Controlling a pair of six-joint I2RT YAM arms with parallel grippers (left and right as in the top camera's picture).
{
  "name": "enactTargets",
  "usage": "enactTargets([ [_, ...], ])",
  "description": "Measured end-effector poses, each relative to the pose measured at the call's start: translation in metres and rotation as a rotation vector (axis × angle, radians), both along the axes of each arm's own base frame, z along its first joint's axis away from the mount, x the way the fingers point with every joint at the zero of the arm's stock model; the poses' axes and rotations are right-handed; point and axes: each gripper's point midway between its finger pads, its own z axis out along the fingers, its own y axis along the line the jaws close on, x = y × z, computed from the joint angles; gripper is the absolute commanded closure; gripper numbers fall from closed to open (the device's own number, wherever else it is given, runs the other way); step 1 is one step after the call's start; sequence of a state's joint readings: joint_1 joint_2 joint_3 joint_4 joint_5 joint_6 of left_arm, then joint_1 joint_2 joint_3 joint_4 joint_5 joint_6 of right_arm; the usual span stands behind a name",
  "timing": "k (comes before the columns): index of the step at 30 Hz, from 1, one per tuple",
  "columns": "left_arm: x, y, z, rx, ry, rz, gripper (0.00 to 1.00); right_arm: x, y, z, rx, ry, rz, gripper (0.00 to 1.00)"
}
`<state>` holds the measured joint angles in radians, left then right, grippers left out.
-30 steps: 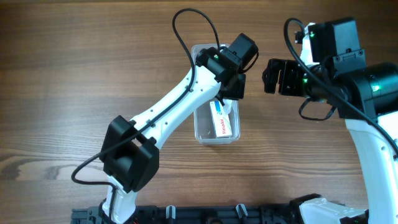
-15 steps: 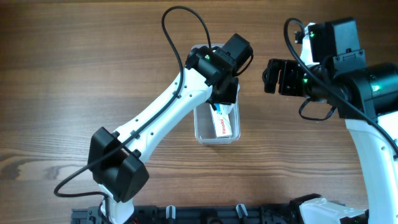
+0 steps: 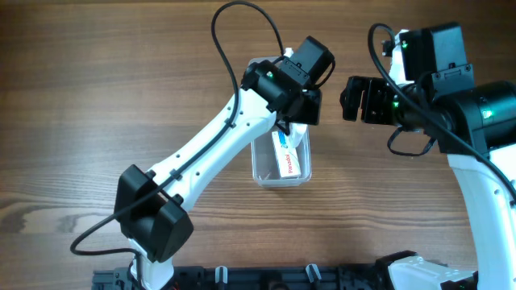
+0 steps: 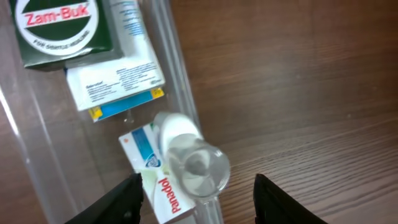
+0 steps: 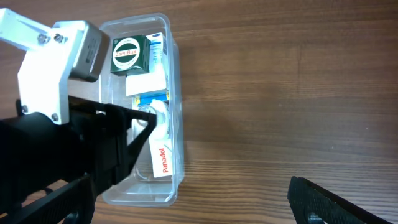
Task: Pack container
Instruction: 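Press the spray bottle down onto the Panadol box and release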
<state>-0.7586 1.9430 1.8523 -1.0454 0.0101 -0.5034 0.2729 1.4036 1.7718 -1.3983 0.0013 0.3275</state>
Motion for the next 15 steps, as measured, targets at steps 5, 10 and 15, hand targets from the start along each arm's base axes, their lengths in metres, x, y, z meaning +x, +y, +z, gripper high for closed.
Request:
enactTargets([
  [5,-0.004,-0.011,-0.005,-0.006,0.003,-0.023,0.43,0.0,0.0,0.0,0.0,0.0,0.0,0.0],
  [10,0.0,-0.01,-0.017,0.026,0.006,-0.013,0.43,0.0,0.0,0.0,0.001,0.0,0.0,0.0],
  [15,0.004,-0.006,-0.018,0.047,-0.013,0.0,0.44,0.0,0.0,0.0,0.0,0.0,0.0,0.0],
])
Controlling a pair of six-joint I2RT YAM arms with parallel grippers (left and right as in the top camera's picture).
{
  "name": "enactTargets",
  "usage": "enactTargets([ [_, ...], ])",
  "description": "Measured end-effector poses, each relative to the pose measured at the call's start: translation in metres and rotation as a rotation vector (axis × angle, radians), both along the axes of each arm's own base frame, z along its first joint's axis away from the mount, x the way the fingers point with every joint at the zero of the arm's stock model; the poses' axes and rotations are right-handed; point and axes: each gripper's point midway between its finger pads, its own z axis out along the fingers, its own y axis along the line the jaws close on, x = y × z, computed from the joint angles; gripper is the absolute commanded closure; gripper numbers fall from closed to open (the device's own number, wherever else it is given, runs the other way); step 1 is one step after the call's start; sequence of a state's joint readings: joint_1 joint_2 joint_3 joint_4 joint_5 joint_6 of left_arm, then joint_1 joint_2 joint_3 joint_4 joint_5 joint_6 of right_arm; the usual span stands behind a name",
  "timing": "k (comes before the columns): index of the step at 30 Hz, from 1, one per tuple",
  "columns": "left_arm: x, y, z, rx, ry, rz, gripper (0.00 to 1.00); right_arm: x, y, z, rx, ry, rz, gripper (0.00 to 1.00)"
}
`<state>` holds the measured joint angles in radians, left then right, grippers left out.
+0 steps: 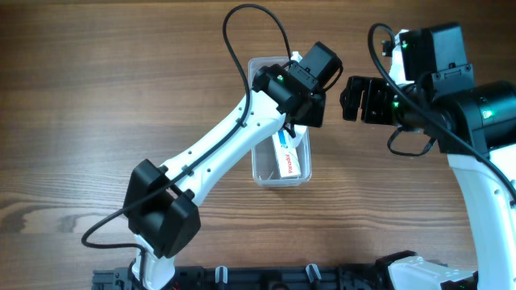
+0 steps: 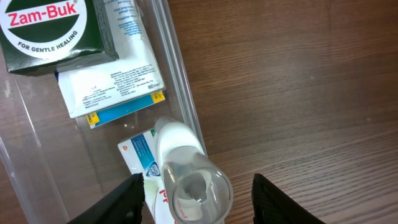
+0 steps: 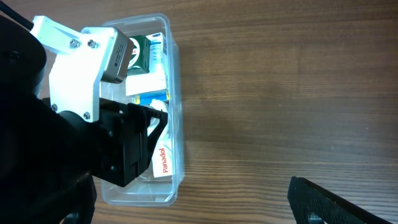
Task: Pack container
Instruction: 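Press the spray bottle down onto the Panadol box and release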
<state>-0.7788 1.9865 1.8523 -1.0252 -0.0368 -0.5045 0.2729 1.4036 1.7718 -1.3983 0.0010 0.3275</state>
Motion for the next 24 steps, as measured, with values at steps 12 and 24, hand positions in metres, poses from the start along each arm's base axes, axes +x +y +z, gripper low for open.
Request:
enactTargets([
  [12,0.004,0.001,-0.027,0.05,0.033,0.02,0.56,0.0,0.0,0.0,0.0,0.0,0.0,0.0],
  [24,0.002,0.011,-0.03,0.097,0.037,0.034,0.71,0.0,0.0,0.0,0.0,0.0,0.0,0.0],
])
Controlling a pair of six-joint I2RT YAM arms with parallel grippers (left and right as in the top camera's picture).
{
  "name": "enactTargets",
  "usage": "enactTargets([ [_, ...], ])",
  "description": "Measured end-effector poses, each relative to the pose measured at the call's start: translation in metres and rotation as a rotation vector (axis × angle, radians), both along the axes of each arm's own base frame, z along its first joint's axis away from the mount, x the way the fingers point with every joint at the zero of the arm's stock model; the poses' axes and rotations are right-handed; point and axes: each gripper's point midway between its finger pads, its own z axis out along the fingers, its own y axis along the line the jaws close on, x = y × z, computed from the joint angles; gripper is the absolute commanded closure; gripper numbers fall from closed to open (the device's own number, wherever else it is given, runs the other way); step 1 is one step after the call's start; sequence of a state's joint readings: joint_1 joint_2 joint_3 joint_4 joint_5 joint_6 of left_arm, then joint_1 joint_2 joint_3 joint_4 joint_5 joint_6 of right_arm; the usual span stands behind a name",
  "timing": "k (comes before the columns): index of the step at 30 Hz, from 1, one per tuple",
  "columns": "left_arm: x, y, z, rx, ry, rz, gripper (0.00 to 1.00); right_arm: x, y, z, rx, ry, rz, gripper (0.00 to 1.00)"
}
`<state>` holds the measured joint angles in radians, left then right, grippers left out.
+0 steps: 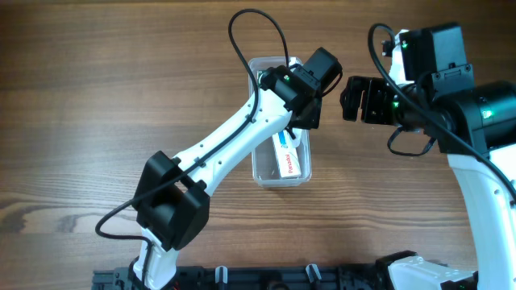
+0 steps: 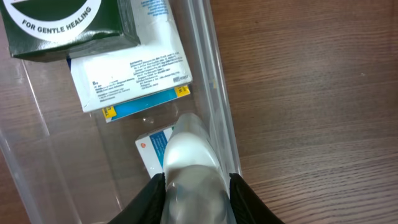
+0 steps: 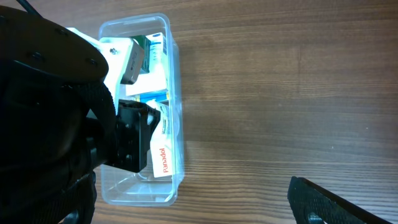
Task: Pack container
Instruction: 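Press the spray bottle down onto the Panadol box and release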
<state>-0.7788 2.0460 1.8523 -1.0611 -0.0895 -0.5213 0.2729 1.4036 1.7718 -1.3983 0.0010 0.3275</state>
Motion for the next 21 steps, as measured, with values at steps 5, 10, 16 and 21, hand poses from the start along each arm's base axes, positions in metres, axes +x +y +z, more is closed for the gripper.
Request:
enactTargets([
  [5,-0.001,0.001,0.0,0.005,0.004,0.0,0.72,0.0,0.0,0.0,0.0,0.0,0.0,0.0],
  [10,-0.009,0.009,0.0,0.033,0.034,0.001,0.72,0.0,0.0,0.0,0.0,0.0,0.0,0.0],
  [16,-0.012,0.027,0.003,0.061,0.064,0.026,0.72,0.0,0.0,0.0,0.0,0.0,0.0,0.0],
  [21,-0.02,0.039,0.02,0.063,0.067,0.032,0.72,0.0,0.0,0.0,0.0,0.0,0.0,0.0],
])
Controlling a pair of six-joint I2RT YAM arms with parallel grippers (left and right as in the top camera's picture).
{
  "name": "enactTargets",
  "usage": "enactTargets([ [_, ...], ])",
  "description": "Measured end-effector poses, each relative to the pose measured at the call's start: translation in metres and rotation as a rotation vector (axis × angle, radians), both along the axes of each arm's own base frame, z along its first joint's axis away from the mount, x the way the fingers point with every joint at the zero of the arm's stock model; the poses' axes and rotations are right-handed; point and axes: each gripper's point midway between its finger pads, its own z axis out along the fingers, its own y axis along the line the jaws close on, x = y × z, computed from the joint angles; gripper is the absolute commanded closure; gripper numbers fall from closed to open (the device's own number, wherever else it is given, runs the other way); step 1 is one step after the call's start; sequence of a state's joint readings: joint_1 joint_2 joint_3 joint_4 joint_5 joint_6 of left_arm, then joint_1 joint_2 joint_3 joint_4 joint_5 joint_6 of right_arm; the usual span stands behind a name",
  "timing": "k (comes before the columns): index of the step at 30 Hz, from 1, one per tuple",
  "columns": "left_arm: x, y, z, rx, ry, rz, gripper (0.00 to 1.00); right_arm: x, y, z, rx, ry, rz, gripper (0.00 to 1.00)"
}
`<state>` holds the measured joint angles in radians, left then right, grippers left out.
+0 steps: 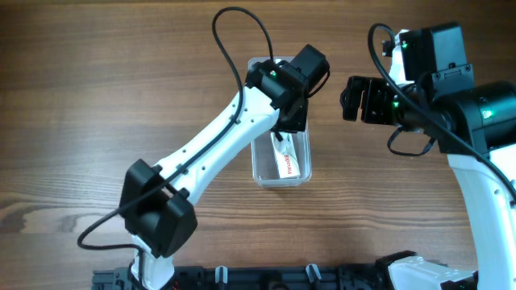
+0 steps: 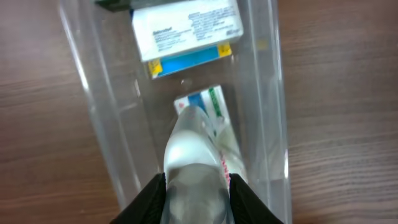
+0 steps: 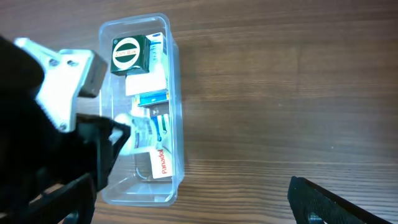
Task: Pack container
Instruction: 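Press the spray bottle down onto the Panadol box and release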
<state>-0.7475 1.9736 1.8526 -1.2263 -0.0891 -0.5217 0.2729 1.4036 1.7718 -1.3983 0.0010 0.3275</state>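
Note:
A clear plastic container point(image 1: 281, 183) lies in the middle of the table. In the right wrist view it holds a green Zam-Buk box point(image 3: 130, 55), a white and blue box point(image 3: 147, 87) and a Panadol box point(image 3: 160, 163). My left gripper point(image 2: 194, 190) is shut on a small clear bottle with a white cap point(image 2: 194, 155). The bottle hangs over the inside of the container point(image 2: 93, 93), above the Panadol box. My right gripper point(image 3: 193, 211) is open and holds nothing. It stays high over the table, to the right of the container point(image 3: 177, 93).
The wooden table point(image 1: 97, 97) lies bare to the left and right of the container. The left arm point(image 1: 210, 153) reaches across the container from the lower left. The right arm's base point(image 1: 484, 113) stands at the right edge.
My left gripper, still shut on the bottle, has moved from over the container's right wall to over its middle. The right gripper has not moved.
At the two oldest moments my left gripper stood open around the bottle, which leaned at the container's right wall on the Panadol box. Then it was shut on the bottle. Now it holds the bottle over the container's inside.

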Motion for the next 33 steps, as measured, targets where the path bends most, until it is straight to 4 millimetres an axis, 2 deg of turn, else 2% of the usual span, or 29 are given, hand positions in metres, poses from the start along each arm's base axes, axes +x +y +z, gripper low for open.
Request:
enactTargets([
  [3,-0.011,0.01,0.0,0.037,0.04,0.0,0.71,0.0,0.0,0.0,0.0,0.0,0.0,0.0],
  [10,-0.015,0.014,0.0,0.052,0.055,0.0,0.7,0.0,0.0,0.0,0.0,0.0,0.0,0.0],
  [14,-0.025,0.023,-0.002,0.089,0.096,0.001,0.69,0.0,0.0,0.0,0.0,0.0,0.0,0.0],
  [26,-0.021,0.019,-0.012,0.089,0.102,0.027,0.68,0.0,0.0,0.0,0.0,0.0,0.0,0.0],
  [33,-0.02,0.018,-0.034,0.105,0.123,0.045,0.65,0.0,0.0,0.0,0.0,0.0,0.0,0.0],
])
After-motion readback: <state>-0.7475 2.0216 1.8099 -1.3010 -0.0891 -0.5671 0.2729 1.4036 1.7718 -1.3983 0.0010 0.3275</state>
